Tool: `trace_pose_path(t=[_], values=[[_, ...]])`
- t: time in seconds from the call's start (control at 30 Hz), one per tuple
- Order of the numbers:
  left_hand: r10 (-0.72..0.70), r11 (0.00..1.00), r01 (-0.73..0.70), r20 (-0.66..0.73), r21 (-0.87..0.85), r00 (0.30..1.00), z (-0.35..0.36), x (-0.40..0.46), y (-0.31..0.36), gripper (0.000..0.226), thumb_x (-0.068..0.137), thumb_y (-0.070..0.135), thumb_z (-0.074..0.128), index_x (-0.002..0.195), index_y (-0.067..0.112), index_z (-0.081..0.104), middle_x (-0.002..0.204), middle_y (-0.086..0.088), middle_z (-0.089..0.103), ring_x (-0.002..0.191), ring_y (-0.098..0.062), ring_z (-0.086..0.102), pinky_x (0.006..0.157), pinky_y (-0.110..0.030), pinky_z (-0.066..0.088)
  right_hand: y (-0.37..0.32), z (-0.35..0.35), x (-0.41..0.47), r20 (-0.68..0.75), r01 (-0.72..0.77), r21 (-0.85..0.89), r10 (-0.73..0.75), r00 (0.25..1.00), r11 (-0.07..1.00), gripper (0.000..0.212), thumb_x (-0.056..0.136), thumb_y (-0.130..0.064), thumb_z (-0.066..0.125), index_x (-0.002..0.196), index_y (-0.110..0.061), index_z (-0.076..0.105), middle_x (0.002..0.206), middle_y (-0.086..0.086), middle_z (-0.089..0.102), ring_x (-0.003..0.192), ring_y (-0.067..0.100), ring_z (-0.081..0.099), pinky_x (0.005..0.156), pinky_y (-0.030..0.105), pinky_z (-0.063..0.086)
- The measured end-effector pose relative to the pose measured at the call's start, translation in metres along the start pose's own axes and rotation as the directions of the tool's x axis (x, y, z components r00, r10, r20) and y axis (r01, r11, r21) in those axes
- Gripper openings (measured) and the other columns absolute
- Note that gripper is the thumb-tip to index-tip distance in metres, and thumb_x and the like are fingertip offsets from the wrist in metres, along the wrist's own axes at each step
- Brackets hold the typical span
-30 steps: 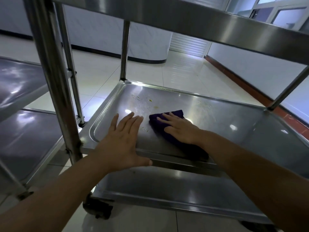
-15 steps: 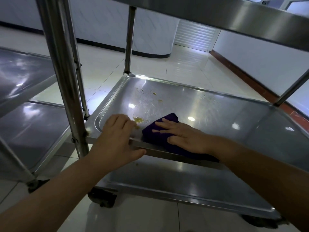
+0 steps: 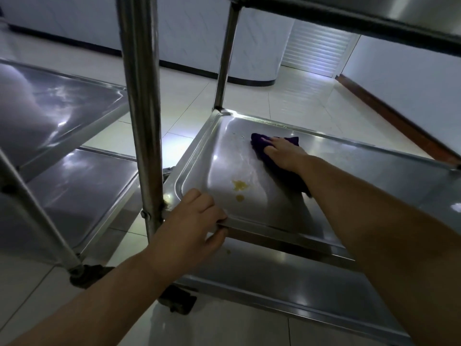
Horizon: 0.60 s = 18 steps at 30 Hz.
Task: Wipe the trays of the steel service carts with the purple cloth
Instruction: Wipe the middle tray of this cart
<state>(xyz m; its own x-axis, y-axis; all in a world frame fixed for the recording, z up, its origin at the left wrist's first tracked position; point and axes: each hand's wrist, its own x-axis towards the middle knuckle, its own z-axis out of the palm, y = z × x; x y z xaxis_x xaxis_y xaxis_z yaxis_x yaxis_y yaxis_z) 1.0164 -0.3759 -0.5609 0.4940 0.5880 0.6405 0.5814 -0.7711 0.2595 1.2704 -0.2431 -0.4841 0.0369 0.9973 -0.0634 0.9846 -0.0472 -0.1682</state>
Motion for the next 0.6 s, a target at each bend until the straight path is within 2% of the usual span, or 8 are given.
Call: trace_pose_path(t=[0.13,0.27,0.37,0.47,0.53,0.6], values=[[0.009,1.000,-0.009,0.020,0.013,1.000,-0.003,0.000,-0.001,0.027,0.078,0.033,0.054,0.089,0.014,0.069,0.082,0.001,0.057,0.087,-0.015,0.045,0.073,-0.021,0.035,-0.004,0.005,-0.011,0.041,0.071,-0.056,-0.069,0.997,0.996,0.049,0.103,-0.033,0.026,0.152,-0.032,0.021,0.160,-0.004,0.020,0.146,0.019,0.017,0.115,0.044,0.022],[-0.008,1.000,0.008,-0.018,0.009,1.000,-0.004,0.000,0.001,0.030,0.077,0.035,0.055,0.084,0.010,0.070,0.080,-0.002,0.059,0.083,-0.013,0.041,0.071,-0.019,0.032,-0.017,0.012,-0.045,0.120,0.265,-0.124,-0.251,0.960,0.956,0.044,0.105,-0.033,0.024,0.149,-0.032,0.032,0.160,-0.010,0.011,0.148,0.016,0.003,0.118,0.042,0.014],[-0.064,0.998,0.064,-0.078,0.009,0.995,-0.001,-0.006,0.005,0.028,0.077,0.034,0.057,0.082,0.009,0.069,0.080,-0.003,0.059,0.083,-0.015,0.043,0.073,-0.021,0.033,-0.025,0.021,-0.075,0.133,0.372,-0.047,-0.364,0.922,0.927,0.047,0.104,-0.036,0.028,0.150,-0.039,0.022,0.161,-0.010,0.009,0.148,0.013,-0.001,0.119,0.043,0.010],[-0.113,0.988,0.126,-0.142,0.085,0.983,0.001,-0.015,0.012,0.025,0.079,0.034,0.064,0.083,0.010,0.068,0.084,-0.004,0.062,0.085,-0.020,0.050,0.077,-0.024,0.036,-0.030,0.025,-0.102,0.194,0.444,-0.012,-0.433,0.880,0.896,0.049,0.103,-0.035,0.031,0.150,-0.039,0.016,0.161,-0.010,0.006,0.148,0.010,-0.004,0.120,0.041,0.005],[-0.184,0.969,0.209,-0.184,0.130,0.966,0.001,-0.020,0.014,0.031,0.078,0.041,0.071,0.082,0.011,0.067,0.084,-0.005,0.063,0.083,-0.022,0.054,0.079,-0.026,0.037,-0.031,0.028,-0.118,0.232,0.482,0.004,-0.470,0.852,0.876,0.049,0.103,-0.037,0.030,0.150,-0.041,0.016,0.161,-0.011,0.004,0.147,0.008,-0.007,0.120,0.040,0.002],[-0.242,0.955,0.272,-0.222,0.119,0.945,0.000,-0.023,0.015,0.041,0.074,0.051,0.068,0.082,0.011,0.066,0.083,-0.004,0.063,0.083,-0.020,0.054,0.079,-0.022,0.035,-0.031,0.030,-0.131,0.254,0.522,0.040,-0.513,0.820,0.852,0.051,0.098,-0.044,0.027,0.147,-0.046,0.015,0.159,-0.015,0.003,0.146,0.005,-0.008,0.121,0.038,0.000]])
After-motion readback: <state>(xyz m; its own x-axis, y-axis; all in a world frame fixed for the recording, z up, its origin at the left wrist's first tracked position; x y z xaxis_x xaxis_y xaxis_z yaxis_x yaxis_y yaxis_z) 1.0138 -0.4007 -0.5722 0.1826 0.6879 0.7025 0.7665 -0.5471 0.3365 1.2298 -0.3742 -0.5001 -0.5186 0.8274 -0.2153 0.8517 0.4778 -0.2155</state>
